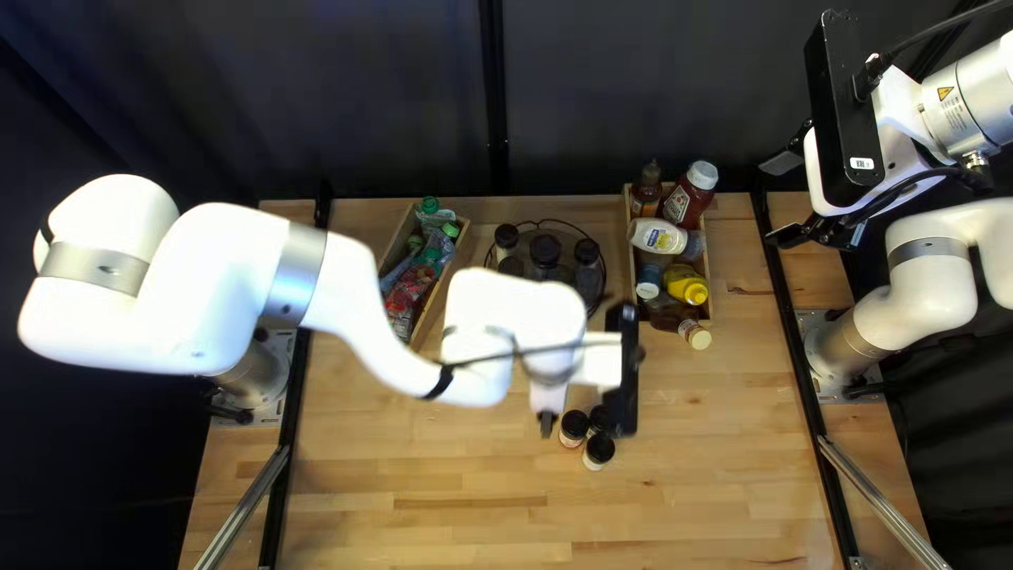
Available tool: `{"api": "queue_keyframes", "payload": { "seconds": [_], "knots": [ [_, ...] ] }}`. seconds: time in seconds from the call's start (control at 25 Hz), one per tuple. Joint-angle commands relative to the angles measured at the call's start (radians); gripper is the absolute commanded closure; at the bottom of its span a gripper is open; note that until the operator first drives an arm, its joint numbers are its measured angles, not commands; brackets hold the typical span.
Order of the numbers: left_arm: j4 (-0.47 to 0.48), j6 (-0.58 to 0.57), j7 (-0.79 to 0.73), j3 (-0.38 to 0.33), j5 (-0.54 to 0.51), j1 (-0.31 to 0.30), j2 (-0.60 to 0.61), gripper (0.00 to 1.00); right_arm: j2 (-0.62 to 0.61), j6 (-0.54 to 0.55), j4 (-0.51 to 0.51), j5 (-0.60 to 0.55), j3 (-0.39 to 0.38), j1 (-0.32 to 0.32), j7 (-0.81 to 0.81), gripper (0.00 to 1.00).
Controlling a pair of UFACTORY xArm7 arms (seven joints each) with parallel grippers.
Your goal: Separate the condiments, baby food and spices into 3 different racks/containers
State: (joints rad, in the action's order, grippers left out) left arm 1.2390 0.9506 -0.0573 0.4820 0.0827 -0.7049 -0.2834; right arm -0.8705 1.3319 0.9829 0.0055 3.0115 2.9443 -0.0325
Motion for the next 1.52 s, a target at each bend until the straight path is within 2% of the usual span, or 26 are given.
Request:
{"api": "queue_keyframes", "payload": {
  "seconds": [0.04, 0.2, 0.6, 0.64, 0.68, 0.72, 0.88, 1.04, 1.24, 1.4, 1.52],
  "knots": [
    [0.051, -0.004, -0.059, -0.019, 0.008, -0.024, -0.09, 0.0, 0.0, 0.0, 0.0, 0.0, 0.0, 0.0, 0.0, 0.0],
    [0.098, -0.024, -0.058, -0.028, 0.048, 0.008, -0.174, 0.0, 0.0, 0.0, 0.0, 0.0, 0.0, 0.0, 0.0, 0.0],
    [0.198, -0.012, -0.051, -0.038, 0.078, 0.044, -0.255, 0.0, 0.0, 0.0, 0.0, 0.0, 0.0, 0.0, 0.0, 0.0],
    [0.204, -0.011, -0.051, -0.038, 0.079, 0.046, -0.258, 0.19, 0.0, 0.0, 0.0, 0.0, 0.0, 0.0, 0.0, 0.0],
    [0.212, -0.009, -0.052, -0.037, 0.078, 0.048, -0.265, 0.6, 0.0, 0.0, 0.0, 0.0, 0.0, 0.0, 0.0, 0.0],
    [0.211, -0.01, -0.053, -0.036, 0.077, 0.048, -0.264, 0.93, 0.0, 0.0, 0.0, 0.0, 0.0, 0.0, 0.0, 0.0],
    [0.204, -0.004, -0.057, -0.032, 0.071, 0.044, -0.254, 1.0, 0.0, 0.0, 0.0, 0.0, 0.0, 0.0, 0.0, 0.0],
    [0.208, 0.039, -0.073, -0.018, 0.044, 0.027, -0.22, 1.0, 0.0, 0.0, 0.0, 0.0, 0.0, 0.0, 0.0, 0.0],
    [0.185, 0.12, -0.054, 0.014, -0.009, 0.019, -0.091, 1.0, 0.0, 0.0, 0.0, 0.0, 0.0, 0.0, 0.0, 0.0],
    [0.188, 0.202, 0.009, 0.055, -0.049, 0.047, 0.035, 1.0, 0.0, 0.0, 0.0, 0.0, 0.0, 0.0, 0.0, 0.0],
    [0.204, 0.238, 0.065, 0.087, -0.061, 0.084, 0.084, 1.0, 0.0, 0.0, 0.0, 0.0, 0.0, 0.0, 0.0, 0.0]
  ]
}}
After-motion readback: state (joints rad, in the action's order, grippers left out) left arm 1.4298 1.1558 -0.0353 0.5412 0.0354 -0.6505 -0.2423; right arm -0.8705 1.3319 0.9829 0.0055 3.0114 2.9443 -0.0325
